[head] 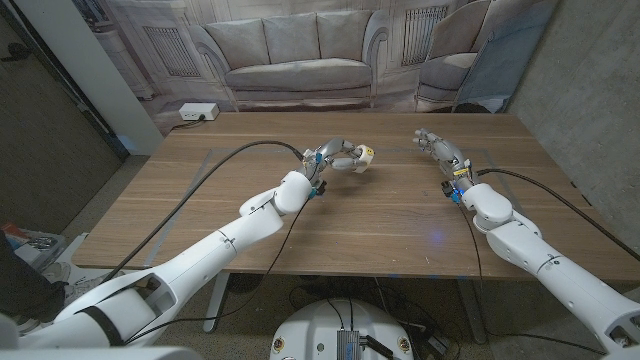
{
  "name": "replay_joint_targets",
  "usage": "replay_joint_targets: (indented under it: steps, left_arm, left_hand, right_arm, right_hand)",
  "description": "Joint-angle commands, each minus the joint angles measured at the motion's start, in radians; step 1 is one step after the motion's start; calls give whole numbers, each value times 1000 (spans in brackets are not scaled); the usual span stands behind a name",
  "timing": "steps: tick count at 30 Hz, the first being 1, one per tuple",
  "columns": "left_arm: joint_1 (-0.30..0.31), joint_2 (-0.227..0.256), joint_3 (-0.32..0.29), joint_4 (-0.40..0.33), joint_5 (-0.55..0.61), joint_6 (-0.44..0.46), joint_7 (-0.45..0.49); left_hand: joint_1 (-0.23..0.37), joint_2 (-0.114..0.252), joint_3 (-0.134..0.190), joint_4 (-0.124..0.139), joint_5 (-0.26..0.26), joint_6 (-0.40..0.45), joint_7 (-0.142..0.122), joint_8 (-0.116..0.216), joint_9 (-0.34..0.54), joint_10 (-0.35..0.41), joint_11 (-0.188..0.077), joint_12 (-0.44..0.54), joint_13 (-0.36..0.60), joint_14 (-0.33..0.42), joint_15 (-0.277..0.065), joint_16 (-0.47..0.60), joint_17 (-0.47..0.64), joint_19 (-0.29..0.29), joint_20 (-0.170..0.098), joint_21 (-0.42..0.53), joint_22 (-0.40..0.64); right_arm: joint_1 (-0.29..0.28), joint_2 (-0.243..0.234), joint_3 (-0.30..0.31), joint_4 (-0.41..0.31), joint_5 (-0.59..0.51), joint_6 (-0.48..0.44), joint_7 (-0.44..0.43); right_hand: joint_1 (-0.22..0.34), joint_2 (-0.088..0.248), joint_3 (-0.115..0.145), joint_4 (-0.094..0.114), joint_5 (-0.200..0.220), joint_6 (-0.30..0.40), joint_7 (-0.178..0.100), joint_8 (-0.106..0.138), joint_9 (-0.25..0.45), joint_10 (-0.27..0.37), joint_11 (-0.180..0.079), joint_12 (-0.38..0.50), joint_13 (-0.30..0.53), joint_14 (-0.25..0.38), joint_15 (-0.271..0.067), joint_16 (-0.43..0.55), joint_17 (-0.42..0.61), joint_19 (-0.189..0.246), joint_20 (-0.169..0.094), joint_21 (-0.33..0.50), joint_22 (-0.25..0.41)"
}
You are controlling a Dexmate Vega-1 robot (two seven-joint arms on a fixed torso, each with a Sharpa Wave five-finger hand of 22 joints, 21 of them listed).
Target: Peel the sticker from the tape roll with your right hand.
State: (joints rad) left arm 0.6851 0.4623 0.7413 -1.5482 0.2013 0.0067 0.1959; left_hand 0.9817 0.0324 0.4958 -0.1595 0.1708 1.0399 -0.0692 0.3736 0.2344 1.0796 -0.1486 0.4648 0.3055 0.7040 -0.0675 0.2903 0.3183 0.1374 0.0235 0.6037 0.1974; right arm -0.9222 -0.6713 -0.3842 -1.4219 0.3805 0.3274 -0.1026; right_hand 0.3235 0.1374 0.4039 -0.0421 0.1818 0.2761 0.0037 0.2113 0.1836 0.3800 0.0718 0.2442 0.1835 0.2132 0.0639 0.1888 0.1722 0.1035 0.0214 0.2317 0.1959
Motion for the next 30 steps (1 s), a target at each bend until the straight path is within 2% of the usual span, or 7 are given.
replay_joint_targets:
  steps: [1, 8, 14, 20, 30]
  left_arm:
    - [-10, -19, -14, 40, -114, -19, -33]
    - [-24, -18, -8, 47, -136, -4, -51]
    - [-47, -16, 8, 43, -134, 26, -74]
    - [-98, -6, 36, 31, -121, 69, -137]
    - [-129, -13, 49, 52, -127, 31, -165]
  left_hand:
    - [90, 81, 16, 14, 4, 76, 83, 4, 4, 6, -8, 82, 134, 5, -159, -3, 3, 2, 6, 10, 4]
    - [91, 81, 16, 15, 5, 74, 82, 3, 5, 5, -5, 85, 136, 3, -158, -6, 4, 4, 6, 12, 4]
    - [88, 83, 16, 19, 5, 73, 83, 3, 7, 1, -5, 86, 135, 1, -154, -10, 5, 4, 9, 13, 4]
    - [87, 84, 15, 20, 5, 71, 87, 2, 9, 4, -3, 88, 133, 2, -154, -10, 6, 3, 12, 14, 4]
    - [85, 84, 15, 22, 6, 71, 86, 2, 12, 0, -5, 90, 132, 2, -152, -15, 8, 6, 12, 17, 5]
  right_arm:
    - [-30, -26, 0, -77, -124, -26, -108]
    - [-39, -37, -5, -110, -197, -41, -152]
    - [-43, -58, -11, -151, -259, -78, -176]
    - [-48, -77, -18, -190, -322, -110, -195]
    - [-75, -111, -18, -277, -442, -160, -249]
  right_hand:
    - [28, 5, 11, -18, 1, 25, 1, 9, 2, 22, -9, 9, 2, 23, -11, 5, -1, 18, -6, 9, 3]
    - [68, 4, 21, -47, 2, 53, -2, 11, 3, 52, -22, 15, 3, 53, -17, 7, -1, 32, 2, 13, 5]
    - [85, 2, 24, -60, 3, 65, -6, 11, 3, 61, -27, 16, 3, 66, -18, 8, 0, 36, 13, 15, 7]
    - [92, -1, 23, -66, 2, 67, -7, 8, 3, 63, -25, 15, 3, 65, -17, 5, 0, 34, 21, 14, 8]
    - [103, 0, 23, -73, 3, 80, -11, 8, 3, 67, -29, 14, 3, 69, -25, 4, 1, 34, 26, 13, 9]
